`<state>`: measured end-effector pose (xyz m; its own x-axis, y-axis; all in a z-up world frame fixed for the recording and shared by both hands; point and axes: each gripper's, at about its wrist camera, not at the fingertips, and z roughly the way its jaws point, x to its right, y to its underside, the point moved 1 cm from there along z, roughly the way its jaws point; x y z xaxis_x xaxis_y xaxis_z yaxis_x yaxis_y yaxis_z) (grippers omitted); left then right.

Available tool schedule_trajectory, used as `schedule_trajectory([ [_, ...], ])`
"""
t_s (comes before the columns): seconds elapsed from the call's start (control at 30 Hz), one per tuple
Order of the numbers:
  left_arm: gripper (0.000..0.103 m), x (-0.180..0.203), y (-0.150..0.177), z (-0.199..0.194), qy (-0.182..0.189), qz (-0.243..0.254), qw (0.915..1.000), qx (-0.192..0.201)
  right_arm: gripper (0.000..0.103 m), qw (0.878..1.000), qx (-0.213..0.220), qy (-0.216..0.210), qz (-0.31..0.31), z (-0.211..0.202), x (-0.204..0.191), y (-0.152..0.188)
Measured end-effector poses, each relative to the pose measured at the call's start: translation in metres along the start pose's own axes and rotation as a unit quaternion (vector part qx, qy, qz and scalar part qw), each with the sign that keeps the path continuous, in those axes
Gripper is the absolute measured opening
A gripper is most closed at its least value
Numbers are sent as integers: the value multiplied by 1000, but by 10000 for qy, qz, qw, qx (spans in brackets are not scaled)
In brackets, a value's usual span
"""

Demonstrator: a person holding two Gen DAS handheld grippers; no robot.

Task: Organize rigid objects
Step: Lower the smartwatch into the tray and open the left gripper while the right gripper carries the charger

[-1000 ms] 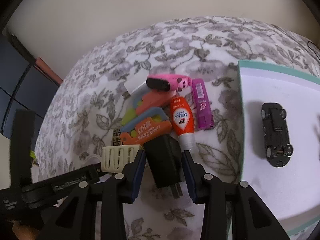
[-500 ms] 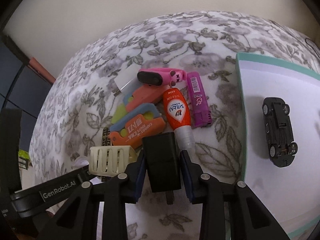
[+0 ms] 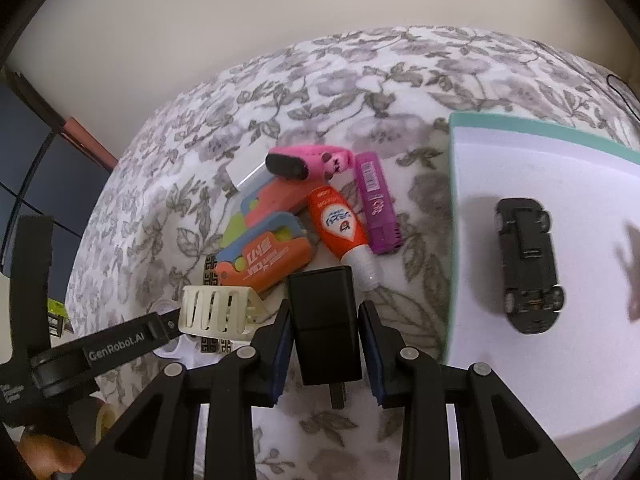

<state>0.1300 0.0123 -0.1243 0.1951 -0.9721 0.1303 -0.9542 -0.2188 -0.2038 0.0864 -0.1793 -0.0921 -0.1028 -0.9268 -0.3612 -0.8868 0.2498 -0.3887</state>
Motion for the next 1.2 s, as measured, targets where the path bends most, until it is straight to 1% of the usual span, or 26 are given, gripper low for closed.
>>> schedule_trajectory([
  [0.27,60,11,-3,-36,118,54,9982,577,34,9992,314,-191,148,-30,17,-7],
  [0.4,60,24,2,-53,153,226,9959,858,34,9984,500,-186,205,-45,27,-10],
  [0.5,60,40,7,-57,188,406,9945,944,34,9975,648,-127,266,-57,37,-12],
  [0.67,60,68,16,-61,300,731,9920,989,34,9959,857,121,280,-74,59,-13],
  [0.77,60,87,23,-63,334,969,9897,998,34,9946,881,266,481,-82,79,-12],
  [0.9,60,112,38,-65,428,1284,9859,984,34,9925,793,428,828,-83,105,-8],
  [1.07,60,140,54,-65,538,1686,9802,884,34,9880,626,729,1211,-82,136,-2],
  [1.2,60,165,69,-64,685,2033,9737,763,34,9832,573,919,1471,-86,157,4],
])
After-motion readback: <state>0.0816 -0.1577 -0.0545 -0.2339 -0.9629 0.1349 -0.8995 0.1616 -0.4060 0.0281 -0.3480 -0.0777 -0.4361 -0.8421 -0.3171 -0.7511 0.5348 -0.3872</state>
